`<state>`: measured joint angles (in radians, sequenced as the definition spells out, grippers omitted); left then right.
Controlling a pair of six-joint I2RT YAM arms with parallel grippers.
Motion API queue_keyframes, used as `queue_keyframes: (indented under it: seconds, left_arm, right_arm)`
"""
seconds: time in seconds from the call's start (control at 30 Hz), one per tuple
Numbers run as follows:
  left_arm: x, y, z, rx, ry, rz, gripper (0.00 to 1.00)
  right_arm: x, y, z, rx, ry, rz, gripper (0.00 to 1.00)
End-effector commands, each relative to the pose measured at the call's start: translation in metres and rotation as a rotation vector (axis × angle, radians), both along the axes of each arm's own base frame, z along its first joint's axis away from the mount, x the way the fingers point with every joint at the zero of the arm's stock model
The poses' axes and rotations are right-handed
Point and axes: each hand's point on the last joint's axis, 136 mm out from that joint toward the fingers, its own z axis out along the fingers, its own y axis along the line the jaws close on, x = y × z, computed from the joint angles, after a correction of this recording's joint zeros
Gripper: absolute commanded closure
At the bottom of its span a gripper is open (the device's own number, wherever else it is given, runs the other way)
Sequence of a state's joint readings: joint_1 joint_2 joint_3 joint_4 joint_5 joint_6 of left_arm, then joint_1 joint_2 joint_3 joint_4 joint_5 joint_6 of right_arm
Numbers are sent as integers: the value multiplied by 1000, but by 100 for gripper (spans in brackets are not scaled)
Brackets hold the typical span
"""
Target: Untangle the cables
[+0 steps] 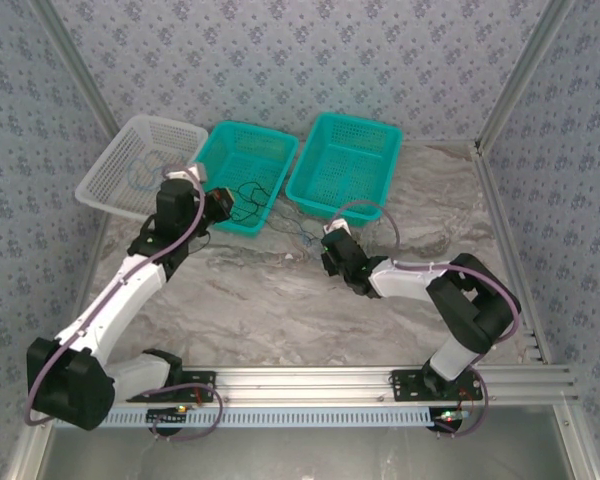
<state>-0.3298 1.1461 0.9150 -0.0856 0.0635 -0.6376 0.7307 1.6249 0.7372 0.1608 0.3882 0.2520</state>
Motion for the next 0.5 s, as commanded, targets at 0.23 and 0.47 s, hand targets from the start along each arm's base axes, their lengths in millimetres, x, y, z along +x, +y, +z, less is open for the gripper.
queue_keyframes:
  seconds: [0.23,0.47]
  left_arm:
    - [-10,65,54,99,-110,221,100]
    - [-24,97,85,85,-174,332,100]
  right_arm:
    - [-11,-47,-11,-51,71,-160,80]
    - [-11,-57,-15,-52,95,-186,68]
